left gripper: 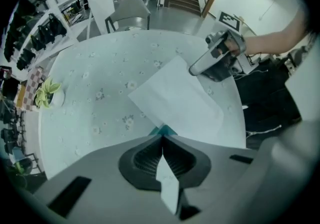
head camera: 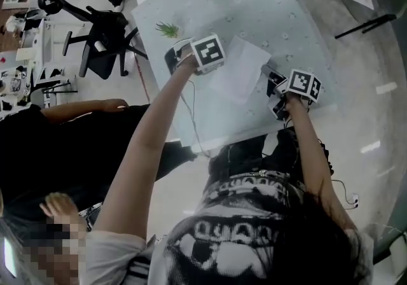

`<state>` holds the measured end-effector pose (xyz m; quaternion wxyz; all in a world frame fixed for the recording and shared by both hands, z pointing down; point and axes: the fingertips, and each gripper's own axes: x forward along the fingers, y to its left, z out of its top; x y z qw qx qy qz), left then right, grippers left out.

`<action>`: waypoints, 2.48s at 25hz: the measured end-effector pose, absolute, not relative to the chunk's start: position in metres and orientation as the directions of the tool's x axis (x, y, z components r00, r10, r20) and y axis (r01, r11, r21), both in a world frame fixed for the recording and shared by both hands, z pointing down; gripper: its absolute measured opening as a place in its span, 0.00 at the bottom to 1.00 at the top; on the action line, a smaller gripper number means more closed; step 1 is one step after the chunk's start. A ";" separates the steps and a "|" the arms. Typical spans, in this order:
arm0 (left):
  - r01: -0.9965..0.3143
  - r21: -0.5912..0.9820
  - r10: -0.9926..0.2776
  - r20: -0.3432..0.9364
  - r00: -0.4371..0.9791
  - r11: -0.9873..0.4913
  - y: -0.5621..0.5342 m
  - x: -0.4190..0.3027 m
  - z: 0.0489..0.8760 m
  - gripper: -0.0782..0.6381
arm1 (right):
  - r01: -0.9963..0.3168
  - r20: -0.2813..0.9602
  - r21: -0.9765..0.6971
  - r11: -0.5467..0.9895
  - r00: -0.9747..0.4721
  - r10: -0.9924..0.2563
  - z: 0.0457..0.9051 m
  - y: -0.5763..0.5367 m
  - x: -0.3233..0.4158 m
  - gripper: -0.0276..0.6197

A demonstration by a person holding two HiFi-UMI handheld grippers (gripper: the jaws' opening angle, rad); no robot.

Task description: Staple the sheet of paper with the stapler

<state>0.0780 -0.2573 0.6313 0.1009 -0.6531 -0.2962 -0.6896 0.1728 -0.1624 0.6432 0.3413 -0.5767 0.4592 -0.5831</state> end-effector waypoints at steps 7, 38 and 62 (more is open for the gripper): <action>0.550 0.202 0.114 0.975 -0.190 -0.810 -0.275 0.074 0.632 0.12 | -0.131 0.345 -0.934 -0.331 -0.098 -0.934 0.644 -0.163 0.169 0.04; 0.325 0.208 0.333 0.855 0.399 -0.923 -0.283 0.082 0.570 0.12 | -0.204 0.407 -0.901 -0.382 -0.095 -0.909 0.644 -0.147 0.167 0.04; 0.325 0.560 0.384 -0.013 0.923 -0.762 -0.207 0.052 0.415 0.12 | -0.287 0.415 -0.888 -0.359 -0.168 -0.894 0.632 -0.123 0.149 0.04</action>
